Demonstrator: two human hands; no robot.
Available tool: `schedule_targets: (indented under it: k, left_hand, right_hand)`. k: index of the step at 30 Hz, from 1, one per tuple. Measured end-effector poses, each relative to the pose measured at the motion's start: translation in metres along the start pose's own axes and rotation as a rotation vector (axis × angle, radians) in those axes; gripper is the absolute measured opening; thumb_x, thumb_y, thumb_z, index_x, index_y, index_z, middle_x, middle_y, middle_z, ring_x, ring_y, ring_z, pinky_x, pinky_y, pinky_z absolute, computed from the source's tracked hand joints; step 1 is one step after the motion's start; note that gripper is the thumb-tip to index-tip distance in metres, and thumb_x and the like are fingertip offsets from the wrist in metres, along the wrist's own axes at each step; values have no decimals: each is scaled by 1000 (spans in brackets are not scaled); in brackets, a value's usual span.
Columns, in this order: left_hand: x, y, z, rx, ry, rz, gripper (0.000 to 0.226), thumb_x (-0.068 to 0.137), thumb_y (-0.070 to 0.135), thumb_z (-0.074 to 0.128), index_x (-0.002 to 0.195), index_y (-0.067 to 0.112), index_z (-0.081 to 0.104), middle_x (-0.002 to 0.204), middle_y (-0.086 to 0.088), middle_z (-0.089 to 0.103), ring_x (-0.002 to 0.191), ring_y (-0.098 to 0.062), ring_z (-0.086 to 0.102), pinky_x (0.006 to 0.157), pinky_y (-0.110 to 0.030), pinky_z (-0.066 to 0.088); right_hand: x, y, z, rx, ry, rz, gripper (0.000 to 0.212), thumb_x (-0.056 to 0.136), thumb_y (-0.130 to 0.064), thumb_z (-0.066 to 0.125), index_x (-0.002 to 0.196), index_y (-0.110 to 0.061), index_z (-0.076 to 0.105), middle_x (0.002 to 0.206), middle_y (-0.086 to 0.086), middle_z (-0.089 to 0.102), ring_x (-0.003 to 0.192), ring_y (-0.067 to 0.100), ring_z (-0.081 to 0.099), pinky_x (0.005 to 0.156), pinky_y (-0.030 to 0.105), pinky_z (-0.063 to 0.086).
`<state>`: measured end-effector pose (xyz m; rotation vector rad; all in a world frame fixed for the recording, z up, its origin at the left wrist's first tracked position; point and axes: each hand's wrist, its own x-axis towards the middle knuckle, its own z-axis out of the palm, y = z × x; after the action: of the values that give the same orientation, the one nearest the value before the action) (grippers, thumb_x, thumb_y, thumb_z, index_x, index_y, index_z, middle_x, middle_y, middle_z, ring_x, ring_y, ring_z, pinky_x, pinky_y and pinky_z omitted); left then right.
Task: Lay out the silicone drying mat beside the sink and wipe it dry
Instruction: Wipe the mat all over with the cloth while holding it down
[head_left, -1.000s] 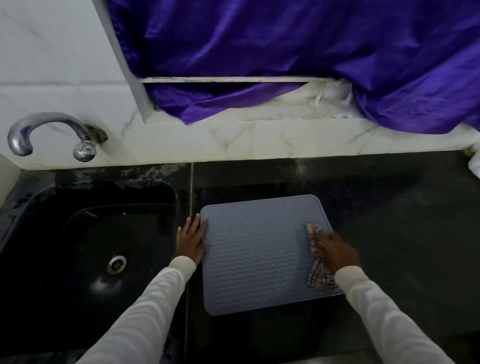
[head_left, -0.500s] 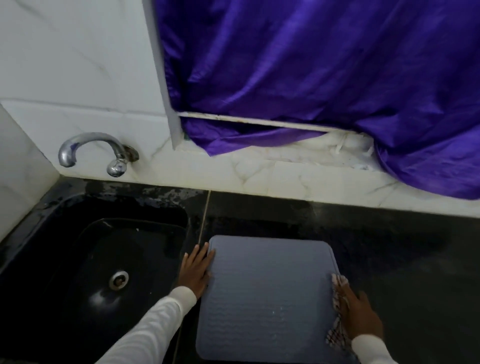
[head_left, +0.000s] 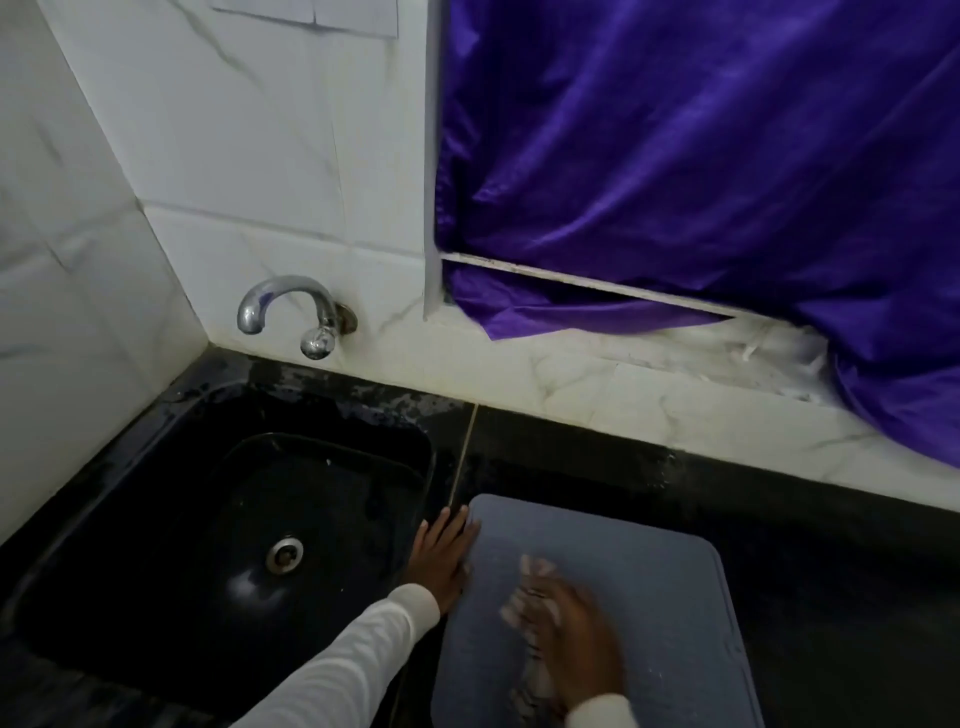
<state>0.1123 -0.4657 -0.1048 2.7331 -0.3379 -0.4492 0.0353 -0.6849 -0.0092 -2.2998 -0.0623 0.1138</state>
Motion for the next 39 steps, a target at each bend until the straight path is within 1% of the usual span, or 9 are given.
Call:
schedule_targets:
  k: [2, 4, 7, 12, 17, 19, 25, 31, 39]
  left_hand:
    - [-6, 11, -17, -3, -20, -23, 69, 83, 39, 32, 149, 35, 12, 158, 13, -11, 145, -12, -11, 109, -28, -21]
    - [-4, 15, -18, -24, 47, 38, 76, 75, 46, 11, 150, 33, 10, 155, 11, -12, 141, -9, -22, 103, -23, -29]
    - [-5, 19, -22, -62, 119, 37, 84, 66, 42, -2, 150, 34, 7, 150, 13, -17, 143, -14, -17, 98, -20, -34]
    - [-9, 23, -26, -47, 95, 35, 85, 67, 45, -4, 150, 30, 2, 152, 9, -17, 140, -13, -21, 98, -22, -34]
    - [-10, 21, -27, -41, 56, 32, 79, 73, 44, 2, 151, 31, 3, 155, 9, -15, 143, -15, -17, 103, -28, -30]
    - [-10, 21, -27, -40, 53, 21, 73, 79, 43, 5, 151, 31, 2, 153, 10, -18, 145, -17, -16, 107, -33, -23]
    - [-10, 23, -26, -1, 46, 12, 68, 85, 49, 5, 151, 31, -2, 157, 7, -14, 145, -19, -15, 111, -39, -17]
    - [-8, 23, -23, -12, 73, -2, 63, 98, 24, 37, 151, 32, 4, 160, 5, -4, 146, -18, -11, 116, -44, -10]
    - [-8, 20, -20, 7, 82, 5, 60, 97, 32, 31, 151, 30, 6, 160, 5, -1, 146, -18, -8, 116, -45, -6]
  right_hand:
    - [-2, -23, 40, -136, -59, 28, 40, 95, -32, 50, 134, -41, 50, 134, -15, 45, 121, 3, 48, 101, 12, 35]
    - [-6, -30, 70, -257, -76, 47, 44, 97, -35, 38, 141, -37, 40, 143, -4, 41, 121, 16, 50, 99, 26, 42]
    - [-11, -21, 88, -473, -135, 67, 46, 97, -32, 37, 143, -32, 32, 144, 9, 39, 108, 26, 59, 87, 38, 52]
    - [-12, -19, 78, -547, -152, 48, 49, 69, -25, 80, 114, -28, 60, 99, 5, 66, 53, 18, 63, 40, 30, 51]
    - [-18, -13, 56, -589, -73, 72, 35, 77, -33, 46, 102, -26, 70, 81, 5, 65, 44, 19, 59, 33, 32, 44]
    - [-21, -7, 39, -602, -20, 128, 32, 75, -35, 49, 95, -27, 72, 76, 5, 64, 40, 19, 56, 30, 32, 41]
    - [-44, 52, -22, -553, 63, 285, 39, 90, -32, 47, 124, -20, 62, 97, 18, 61, 62, 38, 62, 54, 42, 50]
    - [-58, 96, -106, -606, 74, 519, 49, 97, -35, 43, 146, -34, 35, 129, 13, 50, 105, 37, 59, 85, 40, 47]
    - [-62, 132, -140, -584, 133, 643, 53, 98, -43, 37, 148, -42, 22, 125, 11, 47, 100, 38, 60, 82, 41, 47]
